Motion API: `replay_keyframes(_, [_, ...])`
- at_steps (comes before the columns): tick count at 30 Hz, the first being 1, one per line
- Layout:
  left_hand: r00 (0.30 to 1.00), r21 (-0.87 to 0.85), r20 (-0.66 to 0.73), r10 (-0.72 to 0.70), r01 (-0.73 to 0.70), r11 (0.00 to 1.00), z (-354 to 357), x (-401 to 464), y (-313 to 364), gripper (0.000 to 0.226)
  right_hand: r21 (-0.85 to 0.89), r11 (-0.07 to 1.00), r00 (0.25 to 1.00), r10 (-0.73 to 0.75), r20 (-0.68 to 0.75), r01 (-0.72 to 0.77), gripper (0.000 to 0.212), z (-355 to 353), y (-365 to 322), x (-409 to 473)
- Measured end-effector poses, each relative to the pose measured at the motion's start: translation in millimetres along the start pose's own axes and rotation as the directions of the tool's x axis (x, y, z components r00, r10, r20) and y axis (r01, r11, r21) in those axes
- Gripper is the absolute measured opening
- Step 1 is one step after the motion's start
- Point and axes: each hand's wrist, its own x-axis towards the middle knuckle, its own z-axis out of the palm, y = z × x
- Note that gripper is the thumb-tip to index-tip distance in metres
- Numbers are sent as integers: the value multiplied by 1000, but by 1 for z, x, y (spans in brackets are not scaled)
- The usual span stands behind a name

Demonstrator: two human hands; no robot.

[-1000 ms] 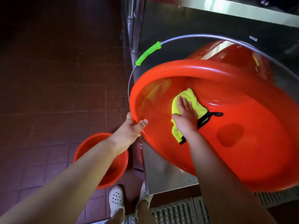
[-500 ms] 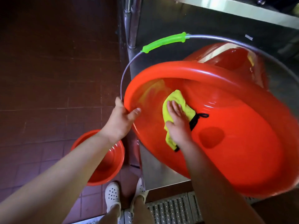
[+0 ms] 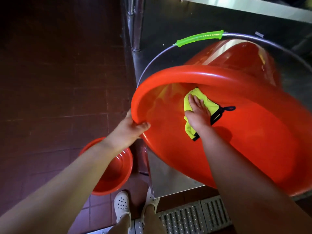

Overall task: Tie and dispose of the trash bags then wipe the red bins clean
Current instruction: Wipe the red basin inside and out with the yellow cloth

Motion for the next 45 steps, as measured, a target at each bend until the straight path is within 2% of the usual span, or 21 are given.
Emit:
replay_keyframes(2, [998,-11,5,-58,58,998,6,-3,-6,39,5,1000,1000,-7,-5,7,73,1,-7,-7])
replay_keyframes(4, [998,24,-55,-28,30,999,10,-2,-7,35,19,999,999,-34,-24,35,75,4,-17,-25])
replay_keyframes(8, [986,49,-166,1,7,999,14,-2,-10,38,90,963,967,-248,-56,253,78,28,-40,-99])
replay_keyframes(10, [984,46,-178,-9,17,999,15,-4,-10,37,162,923,937,-344,-69,350,80,38,-48,-134])
replay_keyframes(13, [991,-9,-133,24,-25,1000,14,-5,-8,26,260,881,918,-388,-82,395,78,40,-42,-147])
replay_keyframes(17, [993,-38,-89,73,-76,996,5,-1,4,26,288,886,931,-360,-65,363,75,28,-27,-109])
replay_keyframes(20, [989,-48,-85,119,-124,991,-5,0,23,39,182,944,962,-273,-33,274,73,13,-14,-62])
replay_keyframes(23, [974,38,-128,189,-186,982,-16,3,41,41,65,982,984,-177,10,176,72,-3,-5,-18])
replay_keyframes(25, [968,9,-154,197,-198,980,-18,5,44,43,1,993,993,-114,10,114,71,-6,-4,1])
replay_keyframes(27, [968,-53,-196,159,-173,984,-14,4,33,43,-47,996,997,-81,-3,80,71,-4,-4,9])
replay_keyframes(29, [978,-45,-193,73,-83,996,-4,-2,13,38,-52,997,998,-62,2,62,71,-2,-4,10])
replay_keyframes(32, [992,-39,-58,-113,111,993,18,-17,-14,30,-3,998,998,-63,-15,63,66,1,-7,3])
replay_keyframes(36, [991,-102,-106,-78,67,992,30,-17,-25,29,51,985,984,-159,-81,164,66,15,-28,-37])
replay_keyframes(38, [990,-109,-134,-40,25,994,28,-16,-27,29,147,953,962,-250,-111,264,68,26,-40,-72])
replay_keyframes(42, [989,-8,-142,47,-49,999,22,-13,-30,20,248,864,898,-407,-167,438,66,44,-50,-134])
replay_keyframes(45, [988,76,-116,101,-92,993,17,-13,-22,20,321,824,884,-434,-172,467,65,41,-42,-132])
